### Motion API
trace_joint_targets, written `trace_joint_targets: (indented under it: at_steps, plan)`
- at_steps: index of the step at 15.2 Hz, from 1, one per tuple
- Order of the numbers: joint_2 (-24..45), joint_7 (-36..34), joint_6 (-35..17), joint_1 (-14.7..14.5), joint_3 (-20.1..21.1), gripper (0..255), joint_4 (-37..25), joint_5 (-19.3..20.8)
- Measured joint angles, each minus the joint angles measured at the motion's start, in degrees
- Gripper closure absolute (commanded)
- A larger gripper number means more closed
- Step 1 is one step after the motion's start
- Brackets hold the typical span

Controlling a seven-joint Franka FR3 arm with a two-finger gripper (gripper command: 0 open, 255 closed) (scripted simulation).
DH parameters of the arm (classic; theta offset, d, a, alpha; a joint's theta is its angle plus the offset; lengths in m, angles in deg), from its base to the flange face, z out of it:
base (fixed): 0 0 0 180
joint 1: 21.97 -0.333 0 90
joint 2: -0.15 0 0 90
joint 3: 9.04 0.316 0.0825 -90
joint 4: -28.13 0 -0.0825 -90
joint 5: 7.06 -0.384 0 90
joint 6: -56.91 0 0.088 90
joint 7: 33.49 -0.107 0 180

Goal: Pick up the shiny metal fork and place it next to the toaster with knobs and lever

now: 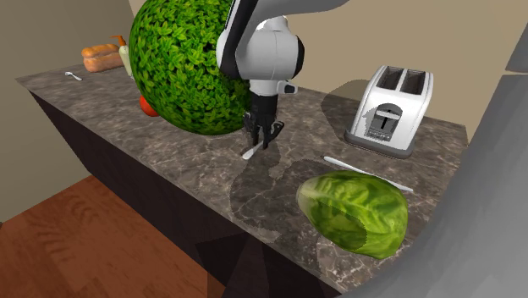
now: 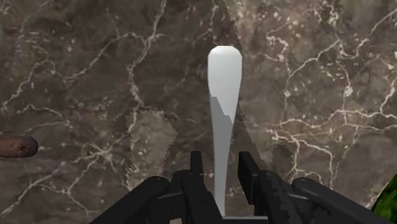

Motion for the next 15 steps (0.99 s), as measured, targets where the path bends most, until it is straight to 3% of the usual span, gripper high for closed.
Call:
trace_joint_targets:
  at_steps: [15]
  plan:
    - [-6.4, 1.3, 10.2, 1.1, 0.9, 255, -3.9, -2.9]
